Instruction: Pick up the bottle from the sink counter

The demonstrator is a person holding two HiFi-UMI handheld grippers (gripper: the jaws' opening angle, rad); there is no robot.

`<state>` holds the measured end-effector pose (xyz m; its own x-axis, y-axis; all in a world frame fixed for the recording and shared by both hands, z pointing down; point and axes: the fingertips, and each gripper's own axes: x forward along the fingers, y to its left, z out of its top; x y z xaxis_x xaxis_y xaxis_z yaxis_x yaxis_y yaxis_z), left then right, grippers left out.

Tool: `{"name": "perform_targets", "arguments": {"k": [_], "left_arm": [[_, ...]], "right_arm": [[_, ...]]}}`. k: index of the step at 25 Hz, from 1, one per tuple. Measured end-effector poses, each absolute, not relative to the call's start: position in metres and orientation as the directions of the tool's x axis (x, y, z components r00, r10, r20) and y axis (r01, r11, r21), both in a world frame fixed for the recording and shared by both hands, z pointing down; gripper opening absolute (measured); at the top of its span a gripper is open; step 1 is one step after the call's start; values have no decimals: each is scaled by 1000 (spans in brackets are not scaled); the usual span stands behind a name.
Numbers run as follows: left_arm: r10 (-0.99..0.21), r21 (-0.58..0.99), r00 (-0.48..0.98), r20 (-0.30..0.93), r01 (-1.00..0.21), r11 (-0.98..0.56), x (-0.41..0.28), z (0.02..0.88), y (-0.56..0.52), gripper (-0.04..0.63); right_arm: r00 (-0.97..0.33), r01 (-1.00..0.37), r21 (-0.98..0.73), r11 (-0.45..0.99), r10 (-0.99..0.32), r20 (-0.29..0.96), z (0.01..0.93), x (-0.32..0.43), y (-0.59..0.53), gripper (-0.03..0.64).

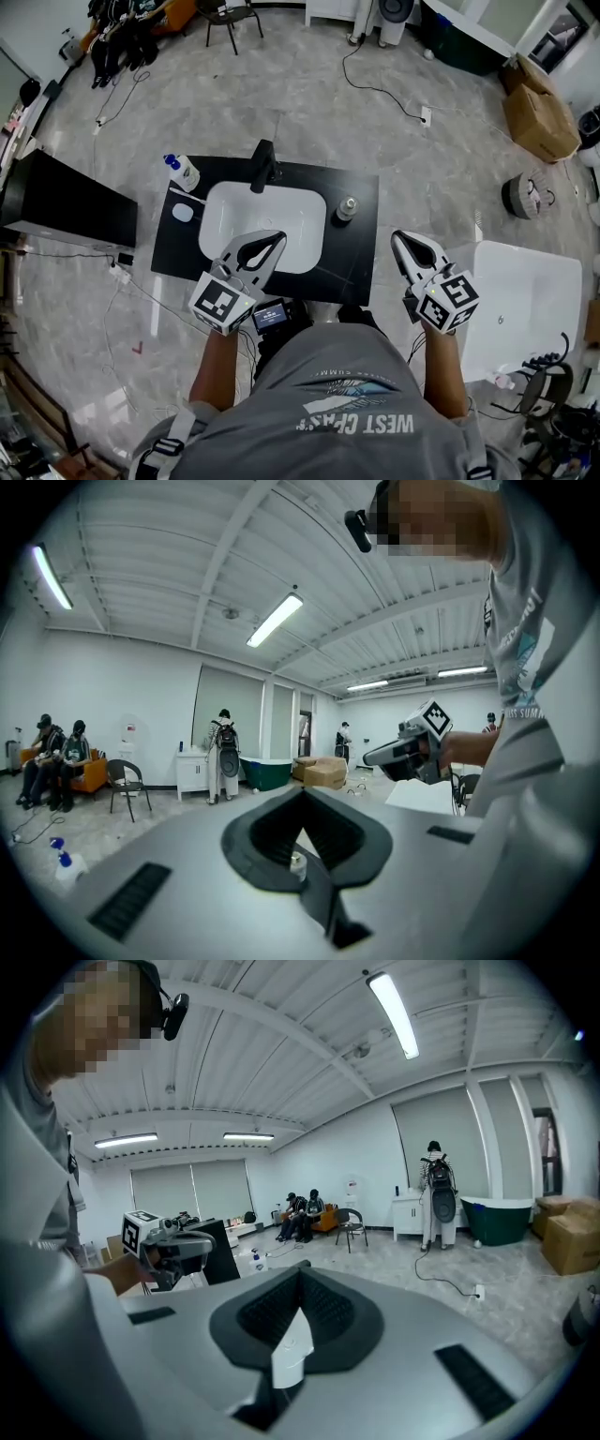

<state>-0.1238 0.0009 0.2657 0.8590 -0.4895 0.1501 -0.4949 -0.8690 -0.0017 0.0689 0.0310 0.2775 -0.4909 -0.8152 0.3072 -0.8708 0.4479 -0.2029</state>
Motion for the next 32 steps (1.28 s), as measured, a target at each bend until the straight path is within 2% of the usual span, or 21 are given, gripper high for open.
{"name": "perform_targets", "arguments": {"k": [32], "left_arm": [[-487,69,833,264,-520,-852,-74,305,-30,2]], "right_arm": [[-594,-804,-330,494,-699,399,354,87,-36,3]]}}
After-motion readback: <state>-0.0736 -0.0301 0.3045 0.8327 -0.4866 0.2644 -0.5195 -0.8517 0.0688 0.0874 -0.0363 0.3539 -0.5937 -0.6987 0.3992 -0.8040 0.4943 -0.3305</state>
